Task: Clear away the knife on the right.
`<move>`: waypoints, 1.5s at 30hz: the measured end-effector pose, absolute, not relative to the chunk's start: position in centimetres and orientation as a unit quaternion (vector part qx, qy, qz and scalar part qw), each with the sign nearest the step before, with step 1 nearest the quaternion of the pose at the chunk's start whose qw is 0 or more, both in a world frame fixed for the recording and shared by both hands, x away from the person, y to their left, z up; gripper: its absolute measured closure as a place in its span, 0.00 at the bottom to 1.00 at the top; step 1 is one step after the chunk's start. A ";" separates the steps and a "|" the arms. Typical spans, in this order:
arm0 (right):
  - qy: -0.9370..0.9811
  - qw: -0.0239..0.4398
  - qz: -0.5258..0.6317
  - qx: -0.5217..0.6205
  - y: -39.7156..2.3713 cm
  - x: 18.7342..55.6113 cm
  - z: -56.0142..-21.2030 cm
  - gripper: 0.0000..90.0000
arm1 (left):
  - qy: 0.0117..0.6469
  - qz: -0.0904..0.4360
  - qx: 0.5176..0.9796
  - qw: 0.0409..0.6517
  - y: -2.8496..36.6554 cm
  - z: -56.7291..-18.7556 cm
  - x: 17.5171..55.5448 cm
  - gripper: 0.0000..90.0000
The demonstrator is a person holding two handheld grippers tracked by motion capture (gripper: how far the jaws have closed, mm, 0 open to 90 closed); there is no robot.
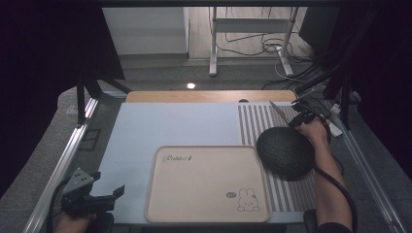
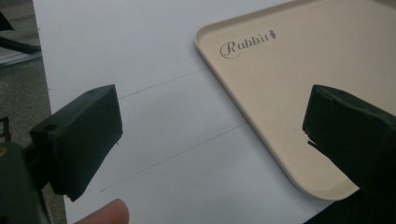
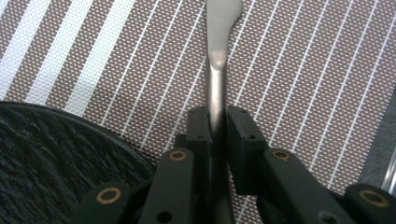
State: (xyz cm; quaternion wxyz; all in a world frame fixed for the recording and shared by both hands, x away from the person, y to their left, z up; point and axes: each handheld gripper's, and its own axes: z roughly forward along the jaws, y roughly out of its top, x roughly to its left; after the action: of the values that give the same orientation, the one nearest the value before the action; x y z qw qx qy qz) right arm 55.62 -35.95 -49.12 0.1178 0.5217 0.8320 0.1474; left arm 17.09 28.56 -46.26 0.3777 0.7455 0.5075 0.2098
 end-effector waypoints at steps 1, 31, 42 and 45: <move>0.831 0.116 0.147 0.523 -36.0 55.6 -49.1 0.89 | 0.508 0.210 0.745 0.378 28.6 -46.3 17.1 0.05; 0.835 0.115 0.203 0.498 -34.3 50.9 -45.7 0.89 | 0.510 0.205 0.743 0.382 28.7 -46.3 17.3 0.05; 0.867 0.096 0.208 0.442 -29.8 47.5 -45.9 0.89 | 0.509 0.206 0.744 0.382 28.7 -46.3 17.2 0.05; 0.873 0.091 0.217 0.426 -28.8 46.4 -45.7 0.89 | 0.509 0.205 0.743 0.383 28.7 -46.3 17.2 0.05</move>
State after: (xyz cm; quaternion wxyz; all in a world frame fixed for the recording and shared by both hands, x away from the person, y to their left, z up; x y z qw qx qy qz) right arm 46.37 -28.80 -45.74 0.0912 0.4263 0.8735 0.2168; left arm 17.24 28.69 -46.26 0.3832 0.7428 0.5091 0.2054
